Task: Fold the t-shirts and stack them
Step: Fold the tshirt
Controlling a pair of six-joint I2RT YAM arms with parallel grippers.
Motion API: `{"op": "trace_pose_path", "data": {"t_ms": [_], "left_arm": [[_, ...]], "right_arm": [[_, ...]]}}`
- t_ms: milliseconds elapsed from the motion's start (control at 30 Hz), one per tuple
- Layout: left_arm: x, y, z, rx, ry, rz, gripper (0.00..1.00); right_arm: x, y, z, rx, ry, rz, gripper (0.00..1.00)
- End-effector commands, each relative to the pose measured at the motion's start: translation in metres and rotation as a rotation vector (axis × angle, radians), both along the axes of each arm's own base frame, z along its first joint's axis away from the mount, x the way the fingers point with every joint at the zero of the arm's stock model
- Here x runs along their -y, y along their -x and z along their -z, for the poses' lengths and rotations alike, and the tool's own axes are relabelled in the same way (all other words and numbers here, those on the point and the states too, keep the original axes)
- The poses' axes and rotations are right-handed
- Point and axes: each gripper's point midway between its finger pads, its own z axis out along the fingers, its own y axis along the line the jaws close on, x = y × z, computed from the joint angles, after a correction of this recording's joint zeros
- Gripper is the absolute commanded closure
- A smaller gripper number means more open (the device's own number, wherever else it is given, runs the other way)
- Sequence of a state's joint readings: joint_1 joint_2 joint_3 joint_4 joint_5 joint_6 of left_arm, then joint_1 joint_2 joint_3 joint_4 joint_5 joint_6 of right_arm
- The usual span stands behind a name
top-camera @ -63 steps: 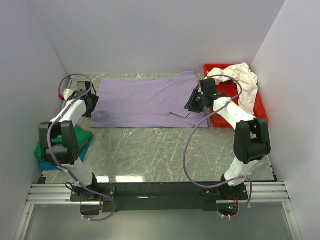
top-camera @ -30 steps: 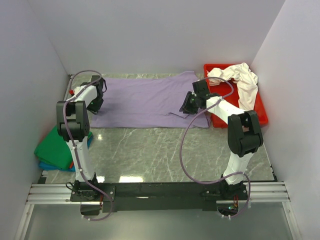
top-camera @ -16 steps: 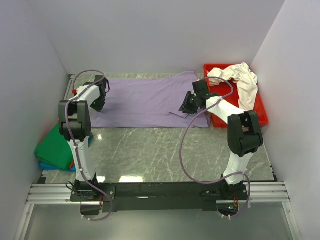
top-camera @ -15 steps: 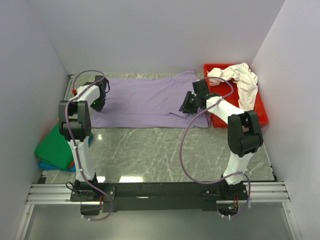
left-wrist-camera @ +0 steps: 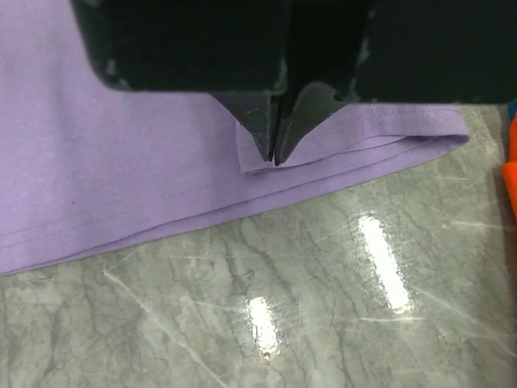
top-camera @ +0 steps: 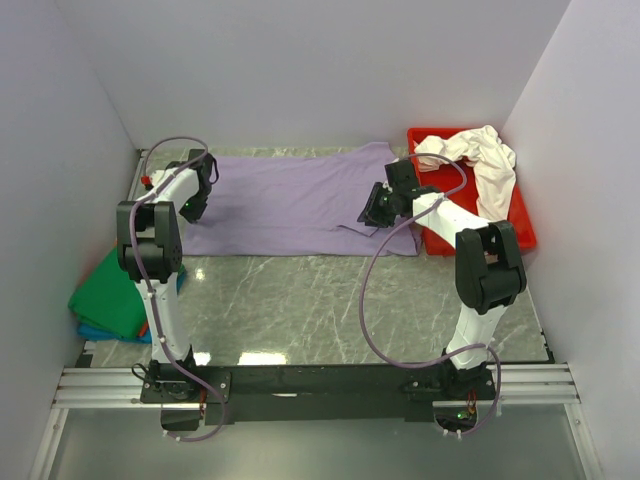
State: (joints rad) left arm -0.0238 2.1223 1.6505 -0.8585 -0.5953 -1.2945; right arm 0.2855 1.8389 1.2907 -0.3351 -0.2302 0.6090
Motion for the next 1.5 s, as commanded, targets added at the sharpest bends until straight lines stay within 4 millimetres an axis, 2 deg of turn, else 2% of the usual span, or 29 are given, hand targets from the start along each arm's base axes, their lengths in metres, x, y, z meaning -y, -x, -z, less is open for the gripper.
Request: {"op": "trace_pose_path", "data": {"t_ms": [0,67,100,200,467,667,867,967,1000,1100,1133,1467], "left_arm": [[-0.001,-0.009,-0.024,0.042,-0.032,0.014,0.98],[0.0,-0.009,-0.023,0.042,-0.027,0.015,0.94],[0.002,-0.011,-0.022,0.041,-0.027,0.019,0.83],[0.005,-0.014,-0.019,0.029,-0.032,0.03,0.65],[0.01,-0.02,-0.011,0.007,-0.033,0.022,0.62],[0.011,-0.014,0.002,-0.033,-0.04,0.01,0.62],[0.013,-0.011,0.007,-0.054,-0.048,0.008,0.64],[0.013,-0.009,0.009,-0.06,-0.051,0.004,0.73],[0.014,-0.008,0.007,-0.058,-0.05,0.001,0.81],[0.013,-0.006,0.003,-0.053,-0.055,-0.008,0.96],[0.013,-0.004,0.002,-0.056,-0.058,-0.008,0.99],[0.009,0.003,-0.03,-0.024,-0.126,-0.02,0.99]], "right_arm": [[-0.005,-0.01,-0.011,0.052,-0.012,-0.016,0.66],[-0.006,-0.01,-0.011,0.052,-0.012,-0.02,0.66],[-0.006,-0.01,-0.011,0.054,-0.012,-0.021,0.65],[-0.005,-0.01,-0.009,0.05,-0.01,-0.02,0.66],[-0.005,-0.01,-0.008,0.047,-0.015,-0.024,0.66],[-0.005,-0.009,-0.006,0.044,-0.023,-0.03,0.66],[-0.005,-0.01,-0.005,0.043,-0.029,-0.028,0.65],[-0.004,-0.009,-0.005,0.044,-0.028,-0.032,0.66],[-0.003,-0.009,-0.004,0.042,-0.03,-0.026,0.66],[-0.003,-0.009,-0.005,0.042,-0.033,-0.028,0.65],[-0.003,-0.009,-0.005,0.044,-0.034,-0.028,0.66],[-0.003,-0.009,-0.006,0.046,-0.04,-0.029,0.66]]}}
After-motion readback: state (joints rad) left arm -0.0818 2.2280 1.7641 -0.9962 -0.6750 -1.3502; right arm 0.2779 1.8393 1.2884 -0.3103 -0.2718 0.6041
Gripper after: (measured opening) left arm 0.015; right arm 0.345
